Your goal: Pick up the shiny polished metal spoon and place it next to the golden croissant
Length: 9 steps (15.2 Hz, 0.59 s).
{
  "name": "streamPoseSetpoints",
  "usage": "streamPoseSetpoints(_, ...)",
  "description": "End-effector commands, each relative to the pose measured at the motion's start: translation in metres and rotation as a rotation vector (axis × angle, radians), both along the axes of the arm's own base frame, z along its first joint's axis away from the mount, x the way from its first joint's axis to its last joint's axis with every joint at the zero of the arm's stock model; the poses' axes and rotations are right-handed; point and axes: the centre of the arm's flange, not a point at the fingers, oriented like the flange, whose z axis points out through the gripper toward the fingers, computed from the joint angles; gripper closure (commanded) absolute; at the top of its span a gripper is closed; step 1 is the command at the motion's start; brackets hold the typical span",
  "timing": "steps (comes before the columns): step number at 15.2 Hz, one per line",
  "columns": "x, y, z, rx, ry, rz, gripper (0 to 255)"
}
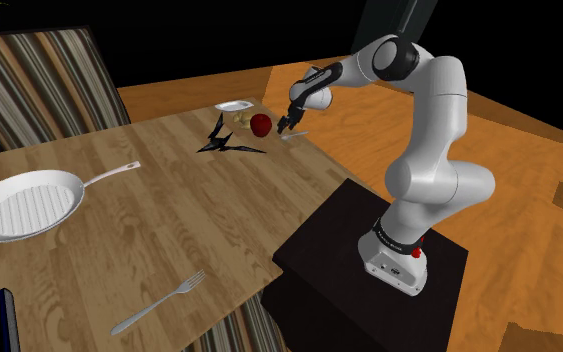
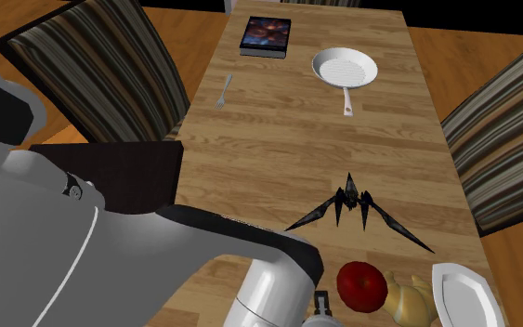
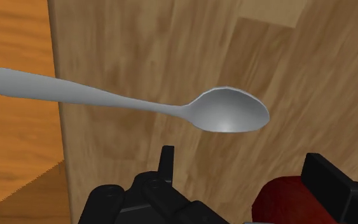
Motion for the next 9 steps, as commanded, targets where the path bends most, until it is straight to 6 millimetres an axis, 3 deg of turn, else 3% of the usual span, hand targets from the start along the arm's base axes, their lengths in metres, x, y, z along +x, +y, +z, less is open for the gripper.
streamPoseSetpoints(1,-0.006,-0.004,0.023,0.000,0.000,0.000,0)
streamPoseSetpoints(2,-0.008,-0.005,0.033,0.000,0.000,0.000,0)
streamPoseSetpoints(9,-0.008,-0.005,0.033,0.000,0.000,0.000,0)
